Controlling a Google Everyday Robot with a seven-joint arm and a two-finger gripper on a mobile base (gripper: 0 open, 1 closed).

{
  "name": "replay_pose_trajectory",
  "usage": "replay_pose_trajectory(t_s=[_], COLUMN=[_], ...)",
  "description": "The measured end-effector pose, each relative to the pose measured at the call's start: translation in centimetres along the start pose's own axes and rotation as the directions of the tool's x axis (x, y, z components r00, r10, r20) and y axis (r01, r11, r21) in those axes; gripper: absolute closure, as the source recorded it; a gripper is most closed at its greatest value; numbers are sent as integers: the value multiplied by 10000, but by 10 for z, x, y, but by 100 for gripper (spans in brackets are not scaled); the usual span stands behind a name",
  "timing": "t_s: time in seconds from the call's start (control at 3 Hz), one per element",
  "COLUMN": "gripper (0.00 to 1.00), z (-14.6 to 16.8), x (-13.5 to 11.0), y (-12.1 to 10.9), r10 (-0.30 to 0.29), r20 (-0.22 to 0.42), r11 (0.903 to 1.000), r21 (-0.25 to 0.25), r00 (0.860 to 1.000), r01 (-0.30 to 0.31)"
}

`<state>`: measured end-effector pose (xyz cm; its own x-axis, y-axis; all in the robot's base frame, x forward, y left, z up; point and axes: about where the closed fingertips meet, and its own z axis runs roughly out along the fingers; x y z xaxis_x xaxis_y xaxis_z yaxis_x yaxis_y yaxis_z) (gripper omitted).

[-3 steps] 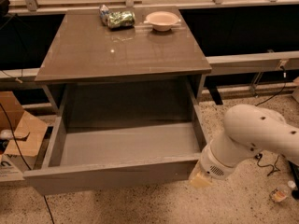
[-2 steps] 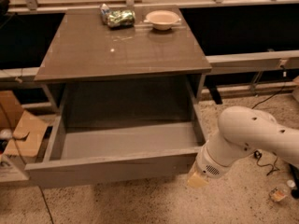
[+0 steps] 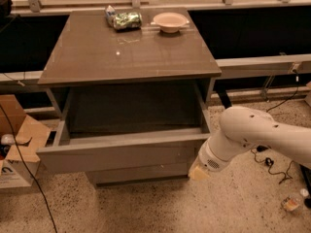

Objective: Close top drawer

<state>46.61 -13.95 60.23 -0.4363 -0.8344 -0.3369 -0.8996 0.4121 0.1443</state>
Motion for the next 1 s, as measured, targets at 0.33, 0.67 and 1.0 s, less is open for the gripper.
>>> replay_pose_trajectory(t_s=[0.33,0.67,1.0], gripper=[100,100,100], z=[16,16,18], x=[-28,-30,-58], y=[-48,-50,-74], r10=[-111,-150,-750], r20=[447,481,935], r11=[9997,9995,9889], r21=[204,277,1347], r00=[9989,9987,9928], r01=[102,137,620])
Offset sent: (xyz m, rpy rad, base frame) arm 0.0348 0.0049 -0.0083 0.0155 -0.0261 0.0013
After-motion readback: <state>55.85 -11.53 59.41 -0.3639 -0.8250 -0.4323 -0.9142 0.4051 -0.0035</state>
